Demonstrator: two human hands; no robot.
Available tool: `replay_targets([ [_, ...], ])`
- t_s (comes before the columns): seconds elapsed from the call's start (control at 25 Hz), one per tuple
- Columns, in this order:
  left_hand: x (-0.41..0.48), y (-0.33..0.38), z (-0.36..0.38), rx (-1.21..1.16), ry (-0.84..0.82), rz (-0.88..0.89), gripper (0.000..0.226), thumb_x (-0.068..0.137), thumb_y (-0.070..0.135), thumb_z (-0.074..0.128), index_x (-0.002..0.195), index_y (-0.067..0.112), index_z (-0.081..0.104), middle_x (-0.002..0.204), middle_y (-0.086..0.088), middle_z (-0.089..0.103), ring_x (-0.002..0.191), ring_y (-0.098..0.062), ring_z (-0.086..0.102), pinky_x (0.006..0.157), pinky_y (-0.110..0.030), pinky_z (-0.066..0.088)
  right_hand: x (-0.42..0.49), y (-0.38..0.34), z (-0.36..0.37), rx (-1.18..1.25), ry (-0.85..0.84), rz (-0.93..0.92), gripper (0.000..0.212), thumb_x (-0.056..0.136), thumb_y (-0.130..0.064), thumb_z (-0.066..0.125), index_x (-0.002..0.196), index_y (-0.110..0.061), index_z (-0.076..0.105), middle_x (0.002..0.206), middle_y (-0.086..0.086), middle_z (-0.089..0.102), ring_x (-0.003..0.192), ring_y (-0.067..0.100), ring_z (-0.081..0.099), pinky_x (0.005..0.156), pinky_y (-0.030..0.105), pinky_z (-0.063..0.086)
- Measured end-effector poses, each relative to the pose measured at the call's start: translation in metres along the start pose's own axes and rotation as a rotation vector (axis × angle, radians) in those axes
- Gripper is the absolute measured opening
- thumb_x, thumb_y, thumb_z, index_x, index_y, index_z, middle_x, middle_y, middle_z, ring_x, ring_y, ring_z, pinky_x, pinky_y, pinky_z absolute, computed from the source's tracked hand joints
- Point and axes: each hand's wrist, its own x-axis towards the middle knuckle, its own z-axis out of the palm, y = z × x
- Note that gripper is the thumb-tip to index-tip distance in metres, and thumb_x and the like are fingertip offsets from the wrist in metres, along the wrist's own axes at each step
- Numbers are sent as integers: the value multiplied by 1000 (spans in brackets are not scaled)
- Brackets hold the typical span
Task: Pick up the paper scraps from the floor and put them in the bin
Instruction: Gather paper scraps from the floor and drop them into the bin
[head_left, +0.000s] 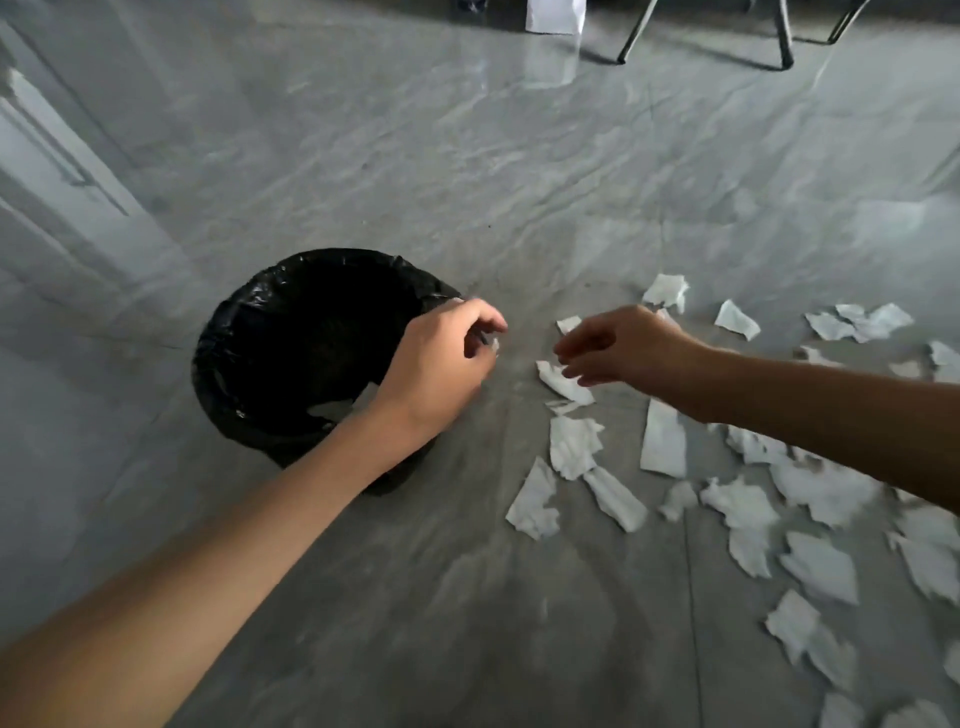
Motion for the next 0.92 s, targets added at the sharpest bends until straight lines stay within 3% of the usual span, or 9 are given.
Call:
replay_targets([
  [0.08, -5, 6, 31, 1, -150, -4, 23, 79, 3, 61, 100, 11, 66, 95, -1, 66, 80, -18, 62, 75, -23, 45, -15, 48, -13, -51, -2, 42, 18, 77, -3, 71, 82, -20, 72, 81, 5, 75, 77, 17, 71, 75, 27, 59],
  [0.16, -14, 0, 65, 76, -371, -41, 29, 80, 10, 65, 108, 15, 63, 104, 1, 64, 87, -20, 63, 81, -28, 47, -23, 106, -13, -259, 14, 53, 14, 77, -14, 73, 81, -26, 70, 81, -3, 74, 73, 10, 69, 70, 20, 53],
  [0.2, -20, -7, 81, 155, -490, -64, 35, 80, 17, 66, 114, 19, 59, 110, 2, 60, 94, -20, 61, 83, -29, 48, -24, 134, -7, -420, 11, 44, 16, 76, -19, 74, 88, -28, 68, 88, -5, 71, 78, 9, 68, 69, 19, 49],
  [0.32, -40, -35, 119, 380, -725, -127, 49, 78, 38, 67, 122, 30, 47, 127, 4, 50, 107, -20, 57, 89, -39, 49, -21, 201, 23, -789, -55, -19, 44, 78, -29, 70, 120, -27, 55, 117, 3, 57, 106, 24, 59, 81, 33, 49],
  [0.4, -50, -50, 139, 445, -740, -145, 55, 76, 46, 67, 124, 33, 44, 131, 3, 46, 112, -24, 56, 90, -42, 49, -18, 221, 40, -849, -30, -92, 40, 82, -21, 64, 120, -23, 54, 119, 6, 56, 109, 29, 56, 80, 35, 47],
  [0.52, -62, -65, 169, 499, -690, -142, 60, 74, 49, 67, 125, 34, 39, 132, 0, 44, 110, -28, 56, 86, -43, 50, -21, 234, 48, -712, 13, -101, 24, 82, -9, 60, 104, -18, 62, 106, 7, 63, 95, 30, 63, 70, 31, 45],
  [0.64, -72, -78, 189, 524, -653, -123, 54, 78, 37, 69, 124, 24, 44, 128, -5, 44, 107, -29, 56, 83, -42, 51, -31, 245, 29, -553, 207, -98, 32, 83, -12, 61, 114, -17, 59, 108, 9, 67, 93, 30, 64, 74, 33, 46],
  [0.76, -78, -88, 192, 345, -598, -165, 29, 80, 20, 68, 106, 15, 54, 114, -6, 55, 99, -29, 59, 80, -41, 49, -37, 259, 5, -604, 274, 29, 41, 85, -12, 61, 125, -11, 54, 114, 16, 65, 100, 36, 62, 80, 37, 47],
  [0.92, -79, -85, 188, 221, -629, -135, 8, 82, 13, 68, 79, 13, 61, 86, -6, 65, 83, -28, 63, 74, -41, 48, -40, 270, 4, -677, 229, 21, 21, 84, -16, 64, 104, -9, 61, 103, 14, 62, 91, 34, 61, 73, 41, 48],
])
